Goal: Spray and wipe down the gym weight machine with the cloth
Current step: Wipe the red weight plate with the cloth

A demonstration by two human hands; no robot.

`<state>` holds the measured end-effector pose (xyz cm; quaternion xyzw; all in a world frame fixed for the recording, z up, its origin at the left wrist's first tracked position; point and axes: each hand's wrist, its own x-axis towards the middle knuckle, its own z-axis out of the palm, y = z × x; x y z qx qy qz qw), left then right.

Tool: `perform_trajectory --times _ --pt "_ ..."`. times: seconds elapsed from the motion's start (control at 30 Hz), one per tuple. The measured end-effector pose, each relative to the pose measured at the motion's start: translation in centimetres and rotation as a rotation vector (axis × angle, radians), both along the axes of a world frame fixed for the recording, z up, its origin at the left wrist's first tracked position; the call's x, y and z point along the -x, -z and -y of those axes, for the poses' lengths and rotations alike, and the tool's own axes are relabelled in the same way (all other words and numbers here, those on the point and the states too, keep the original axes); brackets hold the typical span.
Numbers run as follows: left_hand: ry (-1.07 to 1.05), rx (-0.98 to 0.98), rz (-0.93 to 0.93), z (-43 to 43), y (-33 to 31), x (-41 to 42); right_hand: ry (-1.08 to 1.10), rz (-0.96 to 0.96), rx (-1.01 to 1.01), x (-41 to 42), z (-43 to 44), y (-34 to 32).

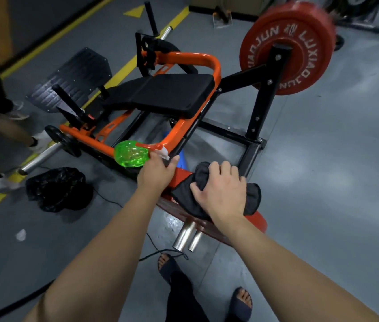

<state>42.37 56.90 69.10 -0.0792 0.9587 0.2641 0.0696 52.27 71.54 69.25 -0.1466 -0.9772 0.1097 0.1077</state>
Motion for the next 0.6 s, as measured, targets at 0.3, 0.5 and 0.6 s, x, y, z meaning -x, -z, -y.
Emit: perform_trajectory --times 0.3,0.5,0.6 --pt "-0.018 -0.161 0.029 -2.6 -0.8 -3.5 -0.072 0.034 0.179 0.1 -0.6 -1.0" --pt "-0.205 -0.081 -0.088 -6.9 -0.5 -6.7 0.083 0.053 0.353 -4.1 -4.1 0.8" --pt "-0.268 -0.079 -0.137 -7.9 0.1 -7.3 0.209 0.055 0.482 -5.5 -5.1 1.6"
